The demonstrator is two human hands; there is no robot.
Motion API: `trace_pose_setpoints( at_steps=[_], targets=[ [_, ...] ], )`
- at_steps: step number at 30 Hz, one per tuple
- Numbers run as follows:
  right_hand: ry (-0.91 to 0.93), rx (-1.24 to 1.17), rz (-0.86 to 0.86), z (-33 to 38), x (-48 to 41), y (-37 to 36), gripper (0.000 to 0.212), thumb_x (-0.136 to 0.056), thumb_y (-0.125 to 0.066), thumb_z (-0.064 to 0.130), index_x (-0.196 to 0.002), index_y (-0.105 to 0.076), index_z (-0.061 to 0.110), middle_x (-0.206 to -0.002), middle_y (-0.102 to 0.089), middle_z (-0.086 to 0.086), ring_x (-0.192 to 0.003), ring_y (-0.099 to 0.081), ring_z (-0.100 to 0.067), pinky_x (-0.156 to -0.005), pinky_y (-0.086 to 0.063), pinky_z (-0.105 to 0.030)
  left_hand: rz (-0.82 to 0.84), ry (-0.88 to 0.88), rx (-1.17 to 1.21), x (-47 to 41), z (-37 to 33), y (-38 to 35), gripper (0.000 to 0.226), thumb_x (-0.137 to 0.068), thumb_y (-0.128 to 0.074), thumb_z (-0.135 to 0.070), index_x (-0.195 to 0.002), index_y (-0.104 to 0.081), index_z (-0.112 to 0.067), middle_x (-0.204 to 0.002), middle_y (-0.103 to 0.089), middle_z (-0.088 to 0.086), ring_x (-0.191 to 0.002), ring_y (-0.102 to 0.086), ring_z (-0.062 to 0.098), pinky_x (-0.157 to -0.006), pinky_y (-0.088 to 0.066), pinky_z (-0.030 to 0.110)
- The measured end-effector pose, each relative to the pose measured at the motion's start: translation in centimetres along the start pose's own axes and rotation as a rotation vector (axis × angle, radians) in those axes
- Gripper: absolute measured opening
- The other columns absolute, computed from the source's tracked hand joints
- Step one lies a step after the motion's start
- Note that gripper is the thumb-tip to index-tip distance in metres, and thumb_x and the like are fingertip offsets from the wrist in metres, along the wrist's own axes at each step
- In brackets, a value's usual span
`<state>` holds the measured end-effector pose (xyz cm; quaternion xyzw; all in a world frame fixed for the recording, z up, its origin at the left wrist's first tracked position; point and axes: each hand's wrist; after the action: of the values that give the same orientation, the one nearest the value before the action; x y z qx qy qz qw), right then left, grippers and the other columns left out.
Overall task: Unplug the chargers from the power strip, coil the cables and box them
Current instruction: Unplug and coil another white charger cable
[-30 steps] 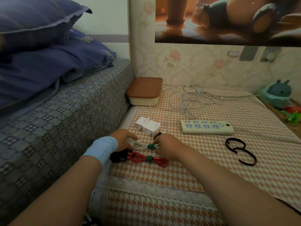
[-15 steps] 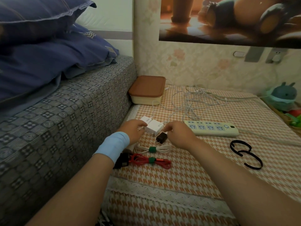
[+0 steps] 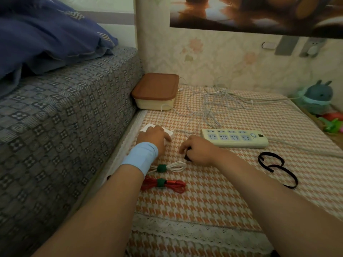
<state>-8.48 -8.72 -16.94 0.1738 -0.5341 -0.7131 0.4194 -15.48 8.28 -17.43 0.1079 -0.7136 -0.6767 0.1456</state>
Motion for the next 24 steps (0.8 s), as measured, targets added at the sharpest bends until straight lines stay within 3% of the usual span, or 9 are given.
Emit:
trace_pose_setpoints(
  at_steps=[2, 4, 6, 9, 12, 15, 17, 20, 24],
  targets=[
    [-0.02, -0.078, -0.019, -0.6, 0.7, 0.5, 0.026, -0.097, -0.048, 0.016, -0.091, -0.074, 0.017, -0.094, -0.061, 0.001, -0.092, -0.06, -0.021, -0.085, -0.051, -0.037, 0.029, 0.025, -0.021, -0.1, -0.3, 0.2, 0.037, -0.094, -0.056, -0.023, -0.125, -0.059, -0.044, -0.149, -0.037, -0.002, -0.133, -0.037, 0.025, -0.107, -0.04, 0.042],
    [-0.035, -0.09, -0.072, -1.6, 1.5, 0.7, 0.019, -0.099, -0.056, 0.023, -0.083, -0.065, 0.017, -0.087, -0.061, 0.001, -0.08, -0.059, -0.019, -0.074, -0.05, -0.036, 0.066, 0.042, -0.036, -0.1, -0.8, 0.4, 0.035, -0.096, -0.054, -0.026, -0.127, -0.058, -0.042, -0.149, -0.036, 0.0, -0.134, -0.036, 0.027, -0.106, -0.04, 0.043],
    [-0.069, -0.066, -0.079, -2.7, 2.5, 0.7, 0.009, -0.094, -0.063, 0.016, -0.092, -0.059, 0.024, -0.095, -0.055, 0.003, -0.081, -0.054, -0.015, -0.07, -0.048, -0.031, 0.058, 0.044, -0.024, 0.2, -1.3, 0.4, 0.031, -0.096, -0.053, -0.029, -0.124, -0.06, -0.039, -0.149, -0.035, 0.001, -0.135, -0.032, 0.027, -0.109, -0.035, 0.044],
    [-0.126, -0.172, -0.086, -4.3, 4.1, 0.8, 0.036, -0.09, -0.06, 0.002, -0.109, -0.053, 0.032, -0.113, -0.046, 0.005, -0.097, -0.052, -0.012, -0.075, -0.044, -0.028, -0.023, 0.017, 0.127, 0.6, -2.7, 0.7, 0.022, -0.096, -0.053, -0.026, -0.115, -0.063, -0.034, -0.141, -0.045, 0.001, -0.127, -0.043, 0.026, -0.103, -0.042, 0.042],
    [-0.104, -0.298, -0.065, -4.8, 5.9, 1.5, 0.047, -0.089, -0.065, 0.002, -0.126, -0.055, 0.028, -0.123, -0.052, 0.007, -0.113, -0.055, -0.015, -0.089, -0.051, -0.034, 0.0, 0.024, 0.588, 0.8, -5.9, 1.4, 0.03, -0.099, -0.049, -0.026, -0.128, -0.055, -0.022, -0.132, -0.055, 0.003, -0.109, -0.059, 0.025, -0.089, -0.053, 0.039],
    [-0.018, -0.36, -0.002, -5.0, 7.5, 2.6, 0.031, -0.084, -0.073, 0.004, -0.107, -0.072, 0.025, -0.106, -0.07, 0.007, -0.096, -0.066, -0.01, -0.082, -0.056, -0.026, 0.227, 0.127, 1.281, 1.1, -9.8, 2.3, 0.038, -0.1, -0.046, -0.029, -0.131, -0.051, -0.009, -0.126, -0.06, 0.01, -0.101, -0.065, 0.028, -0.086, -0.057, 0.045],
    [-0.018, -0.338, 0.103, -4.9, 8.6, 3.3, 0.021, -0.085, -0.073, 0.01, -0.096, -0.077, 0.027, -0.099, -0.074, 0.007, -0.088, -0.068, -0.008, -0.074, -0.055, -0.019, 0.348, 0.134, 1.618, 1.5, -11.5, 3.3, 0.037, -0.101, -0.047, -0.031, -0.128, -0.049, -0.006, -0.109, -0.069, 0.011, -0.09, -0.07, 0.028, -0.077, -0.059, 0.042],
    [-0.133, -0.375, 0.109, -5.5, 9.0, 3.7, 0.025, -0.088, -0.06, 0.008, -0.088, -0.081, 0.021, -0.099, -0.077, 0.0, -0.088, -0.073, -0.018, -0.081, -0.059, -0.033, 0.352, 0.076, 1.609, 1.7, -12.5, 3.9, 0.032, -0.1, -0.053, -0.022, -0.124, -0.055, -0.001, -0.077, -0.069, 0.006, -0.062, -0.062, 0.022, -0.062, -0.056, 0.032],
    [-0.335, -0.434, -0.441, -7.1, 8.7, 5.2, 0.016, -0.091, -0.055, 0.006, -0.099, -0.063, 0.017, -0.114, -0.065, -0.006, -0.085, -0.068, -0.022, -0.071, -0.058, -0.042, 0.389, -0.005, 1.294, 2.0, -12.5, 4.1, 0.026, -0.102, -0.045, -0.01, -0.116, -0.065, -0.001, -0.06, -0.052, 0.003, -0.05, -0.044, 0.016, -0.056, -0.045, 0.029]
  ],
)
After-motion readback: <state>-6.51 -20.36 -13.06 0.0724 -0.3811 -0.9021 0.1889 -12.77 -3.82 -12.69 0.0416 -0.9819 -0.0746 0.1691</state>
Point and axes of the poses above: each hand's wrist, its own x-axis away from the middle knuckle, its own y-axis out of the back of the hand, z = x × y
